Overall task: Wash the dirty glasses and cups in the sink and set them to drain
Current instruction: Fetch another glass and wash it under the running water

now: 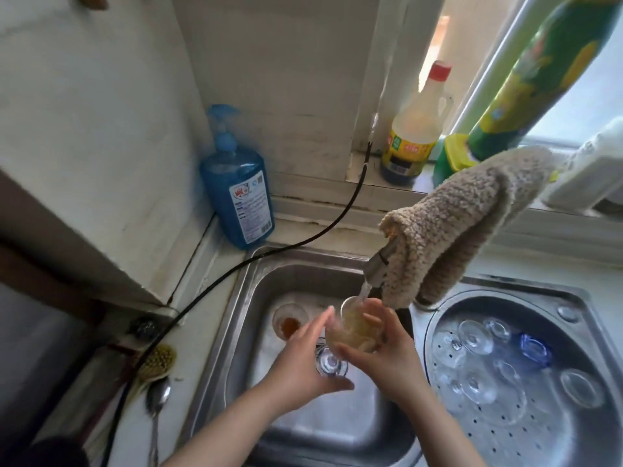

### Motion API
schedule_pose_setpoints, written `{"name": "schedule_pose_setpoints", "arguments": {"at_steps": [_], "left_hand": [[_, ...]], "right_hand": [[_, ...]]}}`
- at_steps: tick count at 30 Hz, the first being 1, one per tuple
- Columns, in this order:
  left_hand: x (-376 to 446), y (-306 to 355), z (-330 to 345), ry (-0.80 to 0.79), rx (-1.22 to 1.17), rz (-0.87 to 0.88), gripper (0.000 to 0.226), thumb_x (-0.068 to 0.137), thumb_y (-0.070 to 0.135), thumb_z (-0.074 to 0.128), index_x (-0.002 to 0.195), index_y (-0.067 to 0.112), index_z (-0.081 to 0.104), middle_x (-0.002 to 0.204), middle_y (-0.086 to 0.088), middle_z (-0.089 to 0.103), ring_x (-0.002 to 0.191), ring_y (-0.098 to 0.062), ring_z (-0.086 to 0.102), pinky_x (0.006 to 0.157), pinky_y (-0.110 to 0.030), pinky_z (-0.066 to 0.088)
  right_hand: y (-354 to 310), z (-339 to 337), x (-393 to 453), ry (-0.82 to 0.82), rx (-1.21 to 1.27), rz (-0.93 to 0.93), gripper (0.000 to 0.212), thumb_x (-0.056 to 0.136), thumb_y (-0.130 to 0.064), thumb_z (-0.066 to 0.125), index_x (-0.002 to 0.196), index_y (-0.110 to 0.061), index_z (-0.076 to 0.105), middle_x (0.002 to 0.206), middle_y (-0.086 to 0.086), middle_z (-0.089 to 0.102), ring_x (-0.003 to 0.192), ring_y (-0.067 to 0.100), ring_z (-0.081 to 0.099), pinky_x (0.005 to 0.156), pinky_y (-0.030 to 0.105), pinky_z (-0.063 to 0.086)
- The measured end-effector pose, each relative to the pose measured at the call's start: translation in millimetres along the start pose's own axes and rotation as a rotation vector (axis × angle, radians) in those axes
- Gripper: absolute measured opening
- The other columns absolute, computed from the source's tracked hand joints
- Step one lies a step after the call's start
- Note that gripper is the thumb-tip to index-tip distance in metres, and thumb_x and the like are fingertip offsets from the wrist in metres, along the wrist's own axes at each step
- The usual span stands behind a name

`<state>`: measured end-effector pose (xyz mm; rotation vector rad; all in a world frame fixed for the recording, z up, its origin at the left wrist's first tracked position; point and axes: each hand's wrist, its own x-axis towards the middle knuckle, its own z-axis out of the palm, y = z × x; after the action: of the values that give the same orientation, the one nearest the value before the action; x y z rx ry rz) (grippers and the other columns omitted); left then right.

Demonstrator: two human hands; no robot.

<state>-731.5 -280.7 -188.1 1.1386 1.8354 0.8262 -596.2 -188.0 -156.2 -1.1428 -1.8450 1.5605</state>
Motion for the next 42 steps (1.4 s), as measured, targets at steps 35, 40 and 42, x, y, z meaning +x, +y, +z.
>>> {"name": "schedule_pose_setpoints", "arguments": {"at_steps": [35,40,42], "left_hand": [[11.3,22.4,-30.8,-0.033,-0.02,-0.134,0.085,0.055,0.011,0.088,0.125,0.033,0.046,0.112,0.007,0.061,0.103,-0.012,0.061,0.086,-0.036,0.057],[11.5,18.6,-32.6,-0.082,-0.042,-0.147,0.087,0.06,0.008,0.088,0.131,0.027,0.042,0.114,0.006,0.06,0.1,-0.005,0.059,0.076,-0.012,0.051],[12.7,17.6,-35.9,-0.1,-0.079,-0.154,0.084,0.061,0.008,0.088,0.129,0.026,0.042,0.113,0.007,0.061,0.1,-0.006,0.061,0.073,-0.008,0.048]], "right_hand": [[-43.1,-15.8,71.2,-1.24,-0.239,0.432,0.054,0.089,0.007,0.054,0.129,-0.029,0.048,0.124,-0.005,0.059,0.1,0.008,0.061,0.075,0.024,0.055],[-13.7,-15.3,78.6,-1.107,-1.322,-0.287,0.047,0.095,-0.017,0.047,0.141,-0.015,0.042,0.145,0.01,0.039,0.135,0.031,0.034,0.113,0.046,0.027],[-8.4,-24.3,87.6,-1.076,-1.293,-0.429,0.047,0.093,-0.02,0.039,0.139,-0.014,0.045,0.148,0.014,0.035,0.139,0.034,0.026,0.114,0.055,0.017]]}}
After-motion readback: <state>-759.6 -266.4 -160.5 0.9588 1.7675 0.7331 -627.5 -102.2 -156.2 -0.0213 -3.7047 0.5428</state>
